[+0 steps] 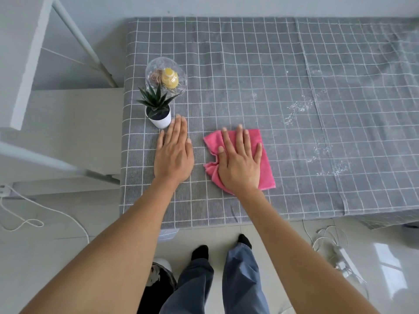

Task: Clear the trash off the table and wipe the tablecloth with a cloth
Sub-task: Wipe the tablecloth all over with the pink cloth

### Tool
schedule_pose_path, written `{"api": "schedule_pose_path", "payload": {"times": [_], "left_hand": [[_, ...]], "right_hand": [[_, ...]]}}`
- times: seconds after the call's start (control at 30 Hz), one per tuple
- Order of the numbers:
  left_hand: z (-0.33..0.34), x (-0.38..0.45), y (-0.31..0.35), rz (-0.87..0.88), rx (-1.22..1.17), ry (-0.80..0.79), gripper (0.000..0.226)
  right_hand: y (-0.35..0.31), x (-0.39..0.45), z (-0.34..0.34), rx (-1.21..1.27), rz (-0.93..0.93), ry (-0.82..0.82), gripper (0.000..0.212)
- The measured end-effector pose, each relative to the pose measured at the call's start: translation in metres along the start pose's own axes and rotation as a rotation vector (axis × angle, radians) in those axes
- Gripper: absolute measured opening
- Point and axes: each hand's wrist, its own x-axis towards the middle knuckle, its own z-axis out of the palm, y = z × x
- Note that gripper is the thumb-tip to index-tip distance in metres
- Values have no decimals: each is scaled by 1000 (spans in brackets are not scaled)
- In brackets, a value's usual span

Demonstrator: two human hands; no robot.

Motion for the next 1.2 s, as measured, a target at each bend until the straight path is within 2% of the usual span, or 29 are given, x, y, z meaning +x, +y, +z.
{"api": "schedule_pose_path", "payload": {"times": [0.07, 0.13, 0.3, 0.43, 0.53, 0.67, 0.77, 0.9, 1.07, 1.2], "left_hand": [[0, 0, 0, 0, -3, -3, 53], [-1, 0, -2, -1, -3, -14, 53], [-1, 1, -1, 9, 19, -16, 55], [0, 2, 2, -36, 20, -28, 53], [3, -1, 20, -85, -8, -77, 53], [8, -11, 74, -25, -76, -108, 52], [17, -21, 111, -9, -99, -104, 56], [27, -32, 120, -19, -22, -65, 57], [27, -32, 122, -19, 22, -68, 57], [26, -33, 122, -29, 37, -73, 57]], "right_hand": [[18, 0, -9, -33, -114, -30, 52], [50, 6, -20, -96, -130, -39, 54], [127, 13, -45, -64, 247, 28, 52], [108, 11, -40, 18, 426, 85, 53], [79, 2, -28, -6, 283, 39, 55], [72, -11, -24, -23, 30, -34, 52], [87, -11, -29, -39, -47, -54, 50], [125, -9, -42, -70, -79, -56, 50], [204, -1, -67, -85, 181, -5, 52], [197, -3, -65, 21, 405, 90, 52]]}}
